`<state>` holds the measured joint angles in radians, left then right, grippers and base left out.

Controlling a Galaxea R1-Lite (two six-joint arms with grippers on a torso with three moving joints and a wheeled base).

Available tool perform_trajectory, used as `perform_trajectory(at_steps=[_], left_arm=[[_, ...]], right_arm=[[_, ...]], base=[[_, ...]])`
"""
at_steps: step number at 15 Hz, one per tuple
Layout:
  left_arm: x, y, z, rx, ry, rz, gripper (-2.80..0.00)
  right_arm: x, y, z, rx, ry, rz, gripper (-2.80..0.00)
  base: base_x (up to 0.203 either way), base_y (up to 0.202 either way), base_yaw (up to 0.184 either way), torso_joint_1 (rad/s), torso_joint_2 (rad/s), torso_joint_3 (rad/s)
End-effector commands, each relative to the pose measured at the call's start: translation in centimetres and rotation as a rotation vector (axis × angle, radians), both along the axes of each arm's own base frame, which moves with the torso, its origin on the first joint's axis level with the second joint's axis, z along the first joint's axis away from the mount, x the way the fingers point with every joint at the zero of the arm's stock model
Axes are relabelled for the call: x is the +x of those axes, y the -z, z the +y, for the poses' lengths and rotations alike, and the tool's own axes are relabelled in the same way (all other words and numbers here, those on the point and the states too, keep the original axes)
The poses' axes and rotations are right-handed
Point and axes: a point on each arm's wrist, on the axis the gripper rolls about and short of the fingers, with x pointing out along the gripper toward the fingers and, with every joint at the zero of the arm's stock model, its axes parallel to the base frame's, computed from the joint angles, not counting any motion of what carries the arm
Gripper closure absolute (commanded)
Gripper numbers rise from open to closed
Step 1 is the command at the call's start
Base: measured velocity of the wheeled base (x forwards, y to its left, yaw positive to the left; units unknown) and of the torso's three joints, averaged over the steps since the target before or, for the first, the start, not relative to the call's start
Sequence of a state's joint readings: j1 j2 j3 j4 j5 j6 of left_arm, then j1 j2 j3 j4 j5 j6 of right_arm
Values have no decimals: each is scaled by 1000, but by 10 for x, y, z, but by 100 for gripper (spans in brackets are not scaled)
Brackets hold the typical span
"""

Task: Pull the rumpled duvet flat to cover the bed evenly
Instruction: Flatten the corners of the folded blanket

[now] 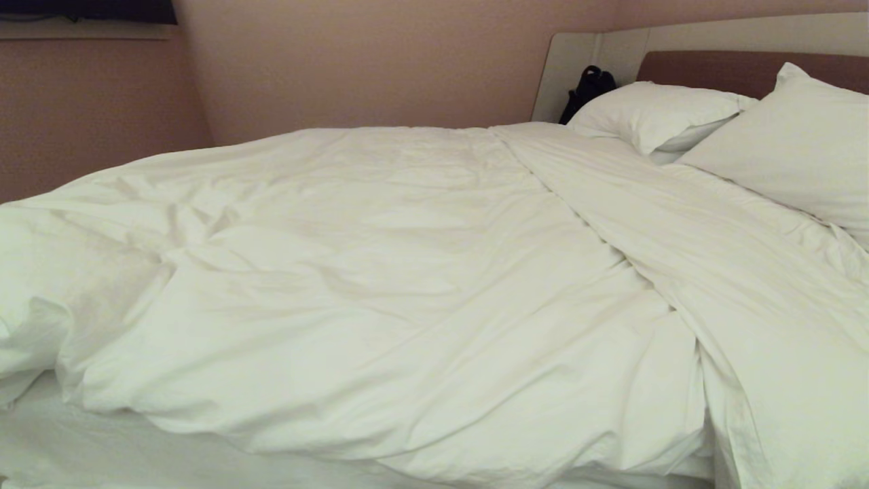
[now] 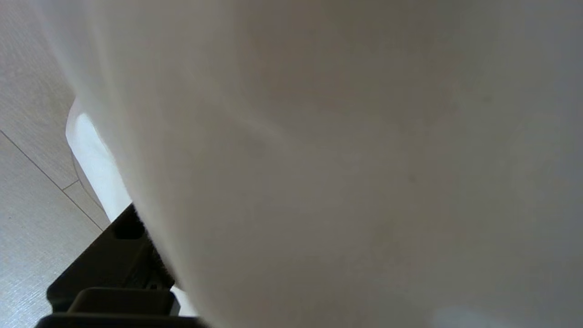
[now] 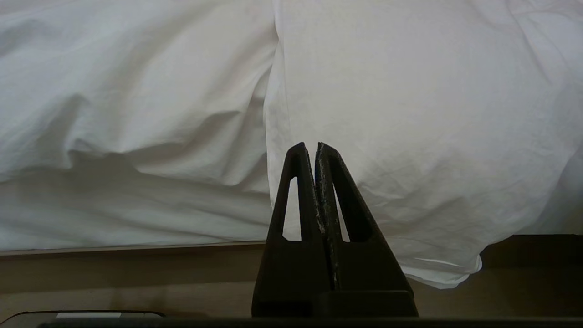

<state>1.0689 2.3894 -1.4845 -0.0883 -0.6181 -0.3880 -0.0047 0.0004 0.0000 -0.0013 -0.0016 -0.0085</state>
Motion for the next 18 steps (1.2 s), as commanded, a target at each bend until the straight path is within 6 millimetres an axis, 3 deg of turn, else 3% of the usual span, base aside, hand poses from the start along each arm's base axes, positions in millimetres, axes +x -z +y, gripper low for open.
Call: perform_trajectory(at_steps=[1, 2, 8, 13, 18], left_arm=[[0, 0, -1, -3, 1, -2, -280], [-1, 0, -1, -6, 1, -2, 0], [-4, -10, 1, 8, -19, -24, 0], [-25, -27, 13, 35, -77, -53, 0], [-62, -71, 18, 92, -90, -143, 0]], right_arm=[[0, 0, 0, -1, 0, -1, 0], [0, 0, 0, -1, 0, -1, 0], [0, 0, 0, -1, 0, -1, 0], [0, 0, 0, -1, 0, -1, 0], [0, 0, 0, -1, 0, -1, 0]], base=[[0, 0, 0, 0, 0, 0], [0, 0, 0, 0, 0, 0], [0, 0, 0, 0, 0, 0], [0, 0, 0, 0, 0, 0], [0, 0, 0, 0, 0, 0]])
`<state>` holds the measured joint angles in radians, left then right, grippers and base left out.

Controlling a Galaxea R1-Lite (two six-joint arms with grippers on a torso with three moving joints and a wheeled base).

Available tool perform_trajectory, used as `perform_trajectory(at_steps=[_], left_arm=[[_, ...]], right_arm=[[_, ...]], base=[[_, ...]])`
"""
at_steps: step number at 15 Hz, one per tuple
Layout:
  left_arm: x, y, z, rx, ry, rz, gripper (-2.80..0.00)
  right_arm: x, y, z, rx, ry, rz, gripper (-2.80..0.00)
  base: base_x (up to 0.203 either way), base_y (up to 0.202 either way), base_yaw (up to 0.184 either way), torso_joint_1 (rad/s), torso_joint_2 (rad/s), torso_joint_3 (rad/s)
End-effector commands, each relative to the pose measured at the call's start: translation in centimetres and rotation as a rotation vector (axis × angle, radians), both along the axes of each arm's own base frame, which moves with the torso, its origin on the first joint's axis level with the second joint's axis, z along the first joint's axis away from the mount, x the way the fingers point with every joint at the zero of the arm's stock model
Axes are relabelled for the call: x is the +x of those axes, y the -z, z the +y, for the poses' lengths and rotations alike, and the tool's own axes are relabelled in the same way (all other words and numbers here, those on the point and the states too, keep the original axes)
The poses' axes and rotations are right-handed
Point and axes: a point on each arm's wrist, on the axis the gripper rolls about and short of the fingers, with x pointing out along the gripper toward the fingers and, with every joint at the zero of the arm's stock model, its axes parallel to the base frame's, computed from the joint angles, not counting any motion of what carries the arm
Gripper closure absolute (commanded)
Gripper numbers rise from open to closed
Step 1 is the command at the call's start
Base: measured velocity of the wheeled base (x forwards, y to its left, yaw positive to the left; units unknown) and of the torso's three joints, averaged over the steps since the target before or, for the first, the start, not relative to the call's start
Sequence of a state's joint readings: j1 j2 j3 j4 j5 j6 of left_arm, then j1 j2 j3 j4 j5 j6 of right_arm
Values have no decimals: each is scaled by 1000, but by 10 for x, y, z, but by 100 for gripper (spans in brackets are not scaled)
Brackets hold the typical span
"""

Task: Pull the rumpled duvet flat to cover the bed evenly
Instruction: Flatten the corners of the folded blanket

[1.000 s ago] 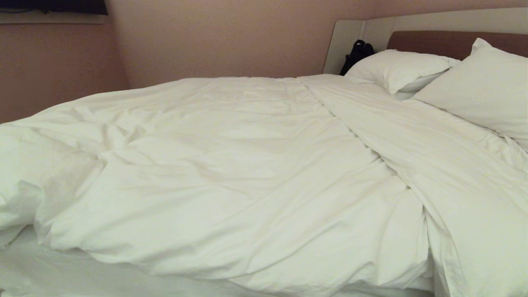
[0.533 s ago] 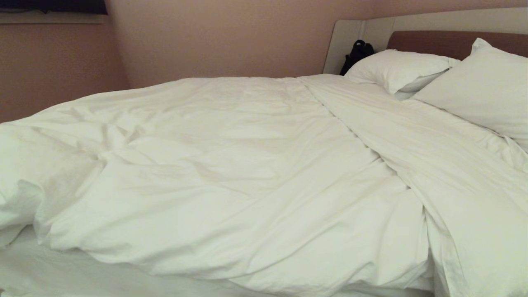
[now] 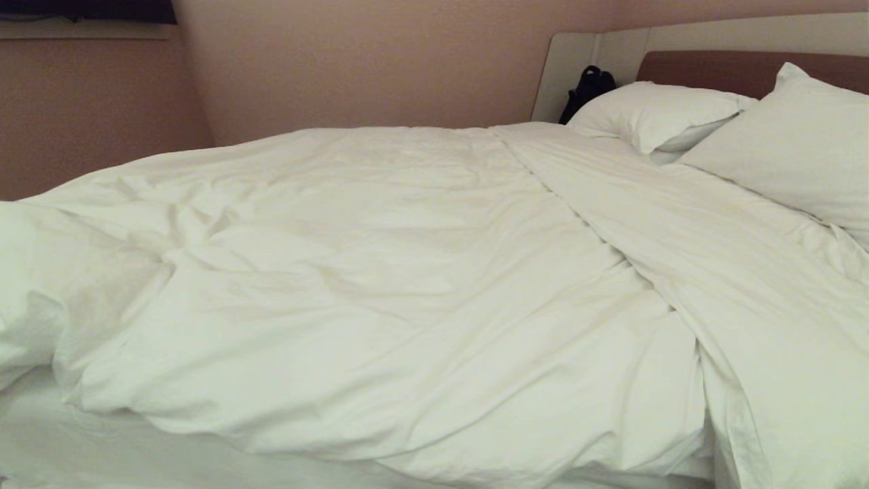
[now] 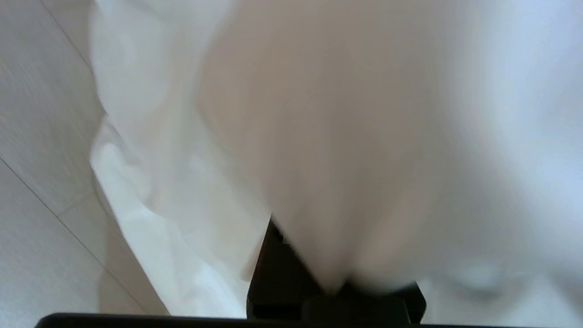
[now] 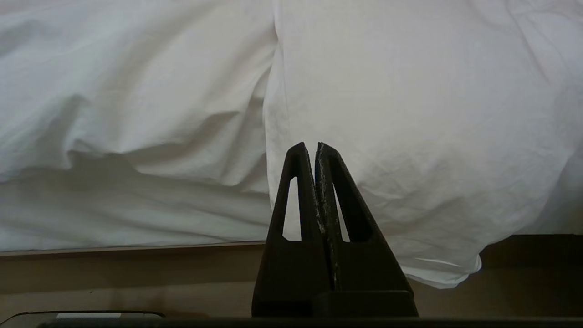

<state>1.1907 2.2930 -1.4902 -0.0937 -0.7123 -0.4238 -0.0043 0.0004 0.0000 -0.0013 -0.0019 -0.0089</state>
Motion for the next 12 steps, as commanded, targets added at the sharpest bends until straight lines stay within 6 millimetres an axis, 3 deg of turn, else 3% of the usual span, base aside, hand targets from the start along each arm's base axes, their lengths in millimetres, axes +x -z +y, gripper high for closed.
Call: perform_trajectory(at_steps=[1, 8, 10, 12], left_arm=[[-22, -44, -1, 91, -33, -46, 0], [-84, -181, 11, 469, -182, -177, 0], [-99, -206, 16, 534, -229, -208, 0], [-117, -211, 17, 565, -270, -214, 0]], right_arm=[[0, 0, 0, 0, -1, -1, 0], [0, 0, 0, 0, -1, -1, 0], [0, 0, 0, 0, 0, -1, 0], [0, 0, 0, 0, 0, -1, 0]], base=[[0, 0, 0, 0, 0, 0], [0, 0, 0, 0, 0, 0], [0, 0, 0, 0, 0, 0], [0, 0, 0, 0, 0, 0]])
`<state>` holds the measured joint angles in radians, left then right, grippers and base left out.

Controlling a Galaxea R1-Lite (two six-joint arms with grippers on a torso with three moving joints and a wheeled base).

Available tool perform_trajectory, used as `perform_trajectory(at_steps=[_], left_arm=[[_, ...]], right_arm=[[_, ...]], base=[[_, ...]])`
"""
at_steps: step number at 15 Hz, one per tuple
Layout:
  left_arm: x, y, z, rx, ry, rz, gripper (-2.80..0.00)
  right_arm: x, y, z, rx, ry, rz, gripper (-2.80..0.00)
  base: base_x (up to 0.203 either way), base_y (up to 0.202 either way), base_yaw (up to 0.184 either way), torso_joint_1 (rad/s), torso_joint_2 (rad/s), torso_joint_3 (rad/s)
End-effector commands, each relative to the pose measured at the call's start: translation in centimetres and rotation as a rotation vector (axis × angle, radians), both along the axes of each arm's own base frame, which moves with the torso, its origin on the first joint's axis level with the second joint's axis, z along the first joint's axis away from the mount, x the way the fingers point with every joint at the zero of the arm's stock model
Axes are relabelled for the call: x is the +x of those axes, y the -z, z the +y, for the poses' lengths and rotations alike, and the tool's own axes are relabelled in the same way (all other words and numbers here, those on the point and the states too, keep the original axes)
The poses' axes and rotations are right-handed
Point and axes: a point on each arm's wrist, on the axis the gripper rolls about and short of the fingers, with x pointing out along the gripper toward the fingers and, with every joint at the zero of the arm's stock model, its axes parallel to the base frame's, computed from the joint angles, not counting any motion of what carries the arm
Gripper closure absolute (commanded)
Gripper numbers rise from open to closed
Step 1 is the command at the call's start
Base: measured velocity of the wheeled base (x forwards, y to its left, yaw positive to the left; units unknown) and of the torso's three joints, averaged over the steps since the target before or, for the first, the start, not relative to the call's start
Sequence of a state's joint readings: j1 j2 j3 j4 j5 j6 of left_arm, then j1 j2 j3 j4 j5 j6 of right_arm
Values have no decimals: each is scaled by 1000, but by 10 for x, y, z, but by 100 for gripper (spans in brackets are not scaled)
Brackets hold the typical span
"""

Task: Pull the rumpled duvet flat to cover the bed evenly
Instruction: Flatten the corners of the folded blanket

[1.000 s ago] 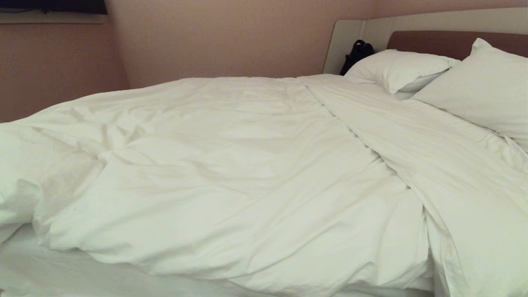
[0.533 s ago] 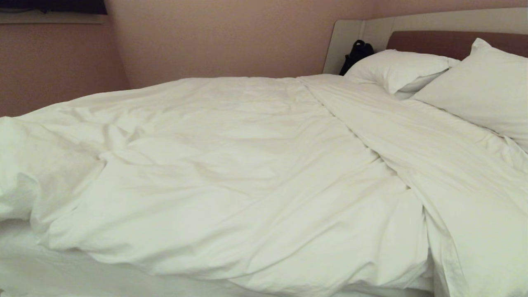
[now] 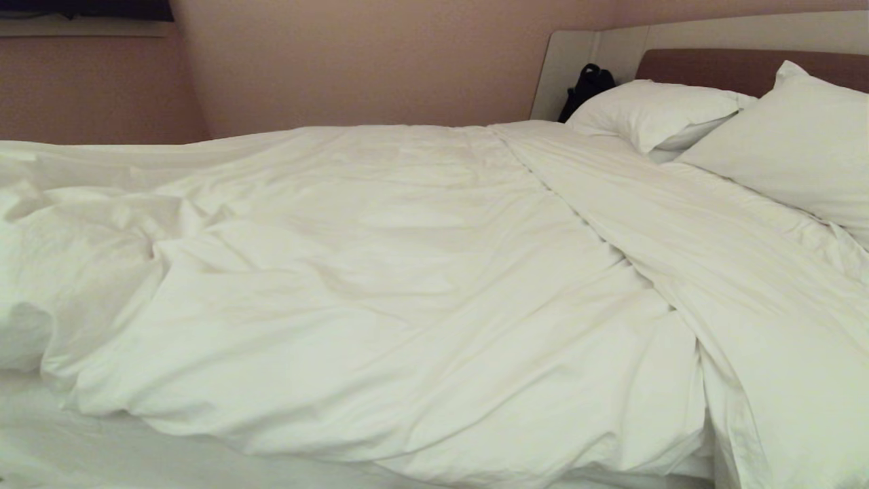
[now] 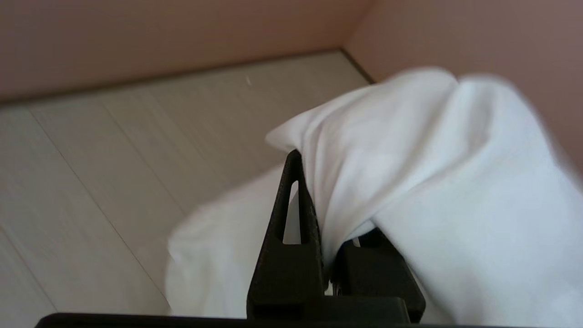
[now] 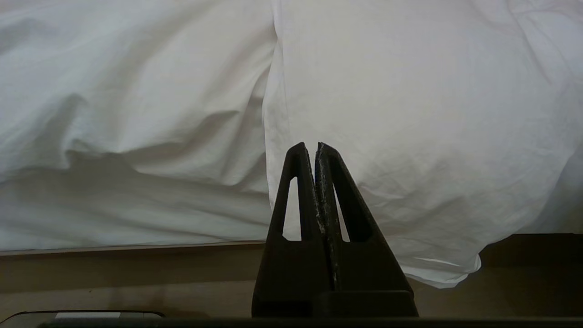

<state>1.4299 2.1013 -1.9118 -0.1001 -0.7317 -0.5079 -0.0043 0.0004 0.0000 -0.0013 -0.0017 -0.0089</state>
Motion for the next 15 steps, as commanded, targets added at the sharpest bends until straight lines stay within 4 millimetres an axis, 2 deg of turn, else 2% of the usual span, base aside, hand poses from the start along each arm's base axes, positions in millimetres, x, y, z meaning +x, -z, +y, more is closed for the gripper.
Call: perform_trajectory(at_steps=[1, 3, 6, 9, 12, 15], left_arm=[[-19, -6, 2, 32, -45, -6, 0], [-27, 7, 14, 46, -69, 24, 0], [-34, 43, 45, 155, -168, 115, 0], [-36, 92, 81, 361, -322, 221, 0], [-36, 141, 103, 519, -434, 315, 0], [-34, 153, 106, 514, -440, 329, 0]], right_arm=[[0, 0, 0, 0, 0, -1, 0], [0, 0, 0, 0, 0, -1, 0], [0, 0, 0, 0, 0, -1, 0], [0, 0, 0, 0, 0, -1, 0], [0, 0, 0, 0, 0, -1, 0], [0, 0, 0, 0, 0, -1, 0]], base=[[0, 0, 0, 0, 0, 0], [0, 0, 0, 0, 0, 0], [0, 0, 0, 0, 0, 0], [0, 0, 0, 0, 0, 0], [0, 0, 0, 0, 0, 0], [0, 0, 0, 0, 0, 0]])
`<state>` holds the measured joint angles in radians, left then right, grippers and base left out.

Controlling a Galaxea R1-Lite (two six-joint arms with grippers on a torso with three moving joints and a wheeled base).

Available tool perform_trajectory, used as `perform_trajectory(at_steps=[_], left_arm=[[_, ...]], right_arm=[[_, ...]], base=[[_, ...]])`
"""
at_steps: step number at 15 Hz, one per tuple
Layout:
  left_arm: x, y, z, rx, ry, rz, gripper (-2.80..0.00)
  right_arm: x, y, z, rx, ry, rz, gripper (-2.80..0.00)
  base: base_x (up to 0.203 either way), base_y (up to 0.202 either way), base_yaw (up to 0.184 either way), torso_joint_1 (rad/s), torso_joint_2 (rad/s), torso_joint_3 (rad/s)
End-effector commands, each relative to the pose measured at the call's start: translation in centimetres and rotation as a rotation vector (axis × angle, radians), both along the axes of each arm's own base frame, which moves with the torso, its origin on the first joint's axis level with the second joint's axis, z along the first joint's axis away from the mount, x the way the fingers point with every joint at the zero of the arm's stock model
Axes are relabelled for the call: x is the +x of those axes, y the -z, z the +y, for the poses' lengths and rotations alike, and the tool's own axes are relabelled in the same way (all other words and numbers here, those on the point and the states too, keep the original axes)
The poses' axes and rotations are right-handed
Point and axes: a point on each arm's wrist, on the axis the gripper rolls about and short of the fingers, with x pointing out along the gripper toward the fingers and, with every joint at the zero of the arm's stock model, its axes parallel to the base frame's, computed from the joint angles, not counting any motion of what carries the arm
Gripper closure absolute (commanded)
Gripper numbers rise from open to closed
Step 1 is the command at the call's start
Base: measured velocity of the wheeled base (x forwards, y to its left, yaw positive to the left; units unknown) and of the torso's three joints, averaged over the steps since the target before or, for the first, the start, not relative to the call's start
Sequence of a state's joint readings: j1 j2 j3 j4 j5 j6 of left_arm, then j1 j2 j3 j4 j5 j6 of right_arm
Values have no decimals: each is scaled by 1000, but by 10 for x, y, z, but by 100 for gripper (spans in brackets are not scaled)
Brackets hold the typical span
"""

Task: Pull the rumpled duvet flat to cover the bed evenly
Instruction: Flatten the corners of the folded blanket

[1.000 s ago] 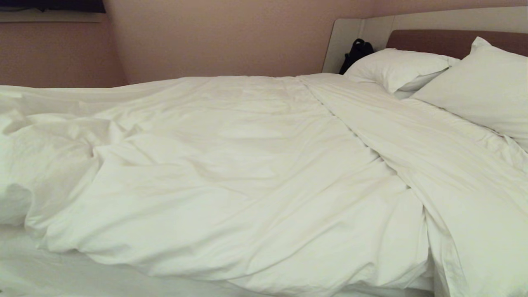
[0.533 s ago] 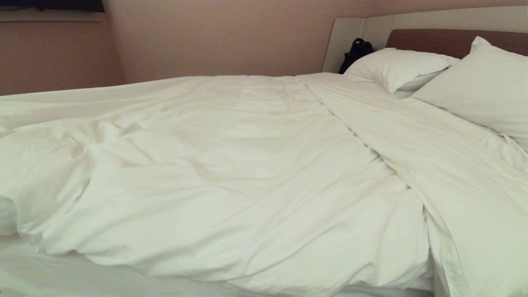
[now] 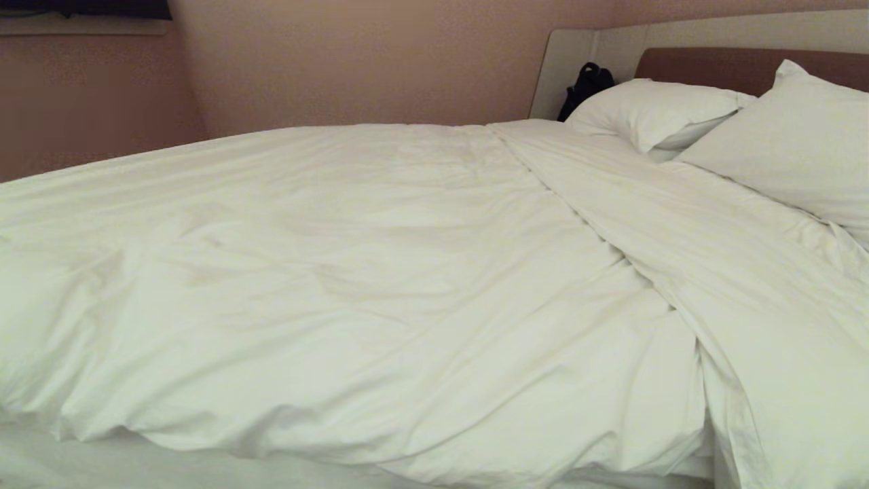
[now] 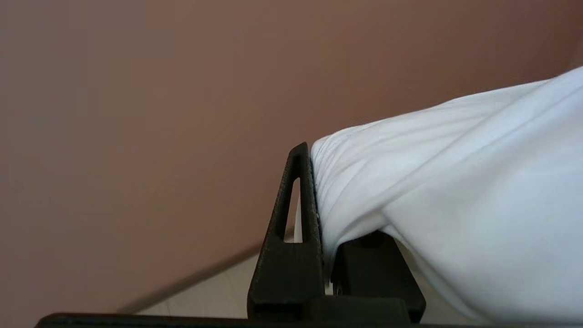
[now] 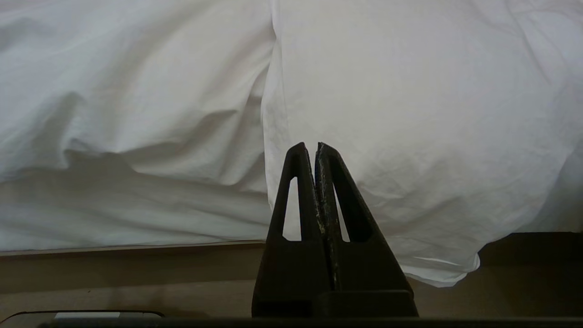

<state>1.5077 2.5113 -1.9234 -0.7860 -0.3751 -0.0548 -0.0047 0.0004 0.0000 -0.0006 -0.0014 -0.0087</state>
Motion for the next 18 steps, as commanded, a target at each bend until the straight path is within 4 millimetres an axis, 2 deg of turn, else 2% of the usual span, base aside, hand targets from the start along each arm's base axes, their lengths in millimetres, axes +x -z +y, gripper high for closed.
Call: perform_trajectory(at_steps=[1, 5, 6, 9, 12, 14, 18], left_arm=[[2, 27, 6, -49, 2, 4, 0], [5, 39, 7, -66, 4, 31, 0], [6, 41, 7, -72, 7, 33, -280], [16, 37, 4, -96, 29, 24, -280], [29, 20, -8, -242, 63, -35, -280], [38, 4, -25, -393, 88, -68, -280], [63, -17, -74, -704, 138, -46, -280]], right_arm=[[0, 0, 0, -1, 0, -1, 0], [0, 0, 0, -1, 0, -1, 0], [0, 0, 0, -1, 0, -1, 0], [0, 0, 0, -1, 0, -1, 0], [0, 0, 0, -1, 0, -1, 0], [0, 0, 0, -1, 0, -1, 0], [0, 0, 0, -1, 0, -1, 0]], base=[[0, 0, 0, 0, 0, 0], [0, 0, 0, 0, 0, 0], [0, 0, 0, 0, 0, 0], [0, 0, 0, 0, 0, 0], [0, 0, 0, 0, 0, 0], [0, 0, 0, 0, 0, 0], [0, 0, 0, 0, 0, 0]])
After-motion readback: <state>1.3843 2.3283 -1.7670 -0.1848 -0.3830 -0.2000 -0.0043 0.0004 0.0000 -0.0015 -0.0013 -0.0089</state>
